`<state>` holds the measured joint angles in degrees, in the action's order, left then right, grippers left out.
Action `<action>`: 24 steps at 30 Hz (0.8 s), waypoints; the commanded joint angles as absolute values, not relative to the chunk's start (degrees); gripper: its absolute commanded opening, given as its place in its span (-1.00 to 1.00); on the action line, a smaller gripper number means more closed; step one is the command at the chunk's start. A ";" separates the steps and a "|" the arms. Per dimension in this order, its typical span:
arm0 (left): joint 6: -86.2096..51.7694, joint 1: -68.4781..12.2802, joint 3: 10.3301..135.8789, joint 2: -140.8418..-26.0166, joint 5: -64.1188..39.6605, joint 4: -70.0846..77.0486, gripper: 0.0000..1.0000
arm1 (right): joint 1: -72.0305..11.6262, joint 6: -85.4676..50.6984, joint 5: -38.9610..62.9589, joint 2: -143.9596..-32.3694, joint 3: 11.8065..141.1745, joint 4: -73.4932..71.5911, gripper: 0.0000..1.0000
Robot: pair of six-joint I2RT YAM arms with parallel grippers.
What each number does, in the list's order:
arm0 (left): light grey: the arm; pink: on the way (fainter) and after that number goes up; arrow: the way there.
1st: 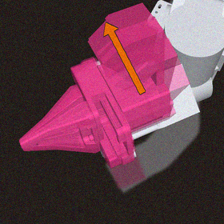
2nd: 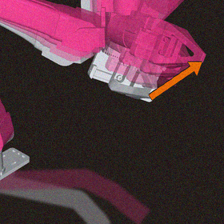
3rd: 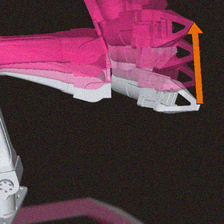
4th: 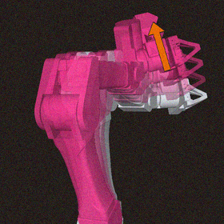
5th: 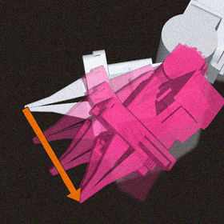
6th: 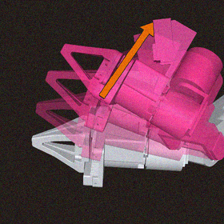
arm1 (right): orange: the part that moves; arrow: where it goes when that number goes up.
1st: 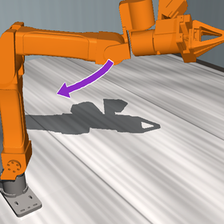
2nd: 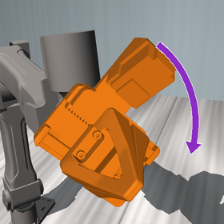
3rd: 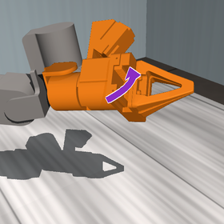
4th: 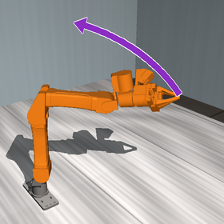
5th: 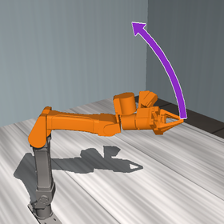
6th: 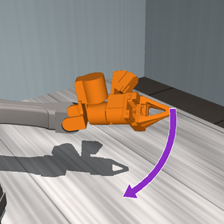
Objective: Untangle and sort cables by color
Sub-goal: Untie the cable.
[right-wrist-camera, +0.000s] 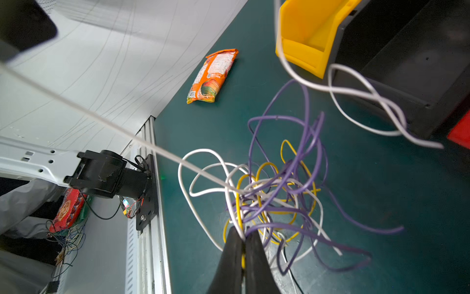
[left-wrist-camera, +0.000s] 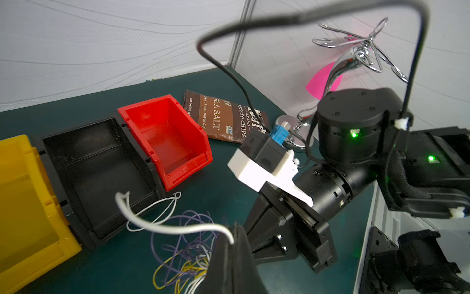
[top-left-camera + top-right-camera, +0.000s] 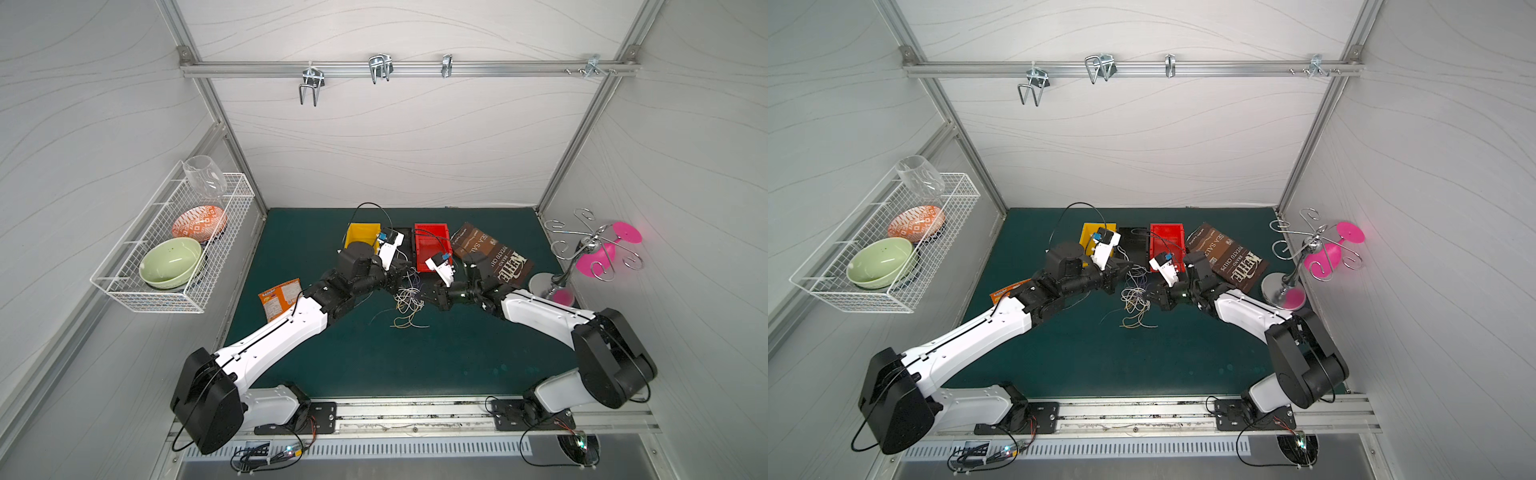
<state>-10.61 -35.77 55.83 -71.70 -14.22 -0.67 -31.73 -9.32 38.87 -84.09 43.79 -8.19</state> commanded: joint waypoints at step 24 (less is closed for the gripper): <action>-11.60 -24.92 64.71 -63.63 -21.22 -4.78 -1.00 | -22.73 -7.00 35.02 -74.46 43.11 3.37 -0.16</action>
<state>-11.16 -25.21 63.31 -63.31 -18.09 -6.55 -23.42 -8.21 34.24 -78.15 40.18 0.69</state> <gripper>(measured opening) 0.049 0.407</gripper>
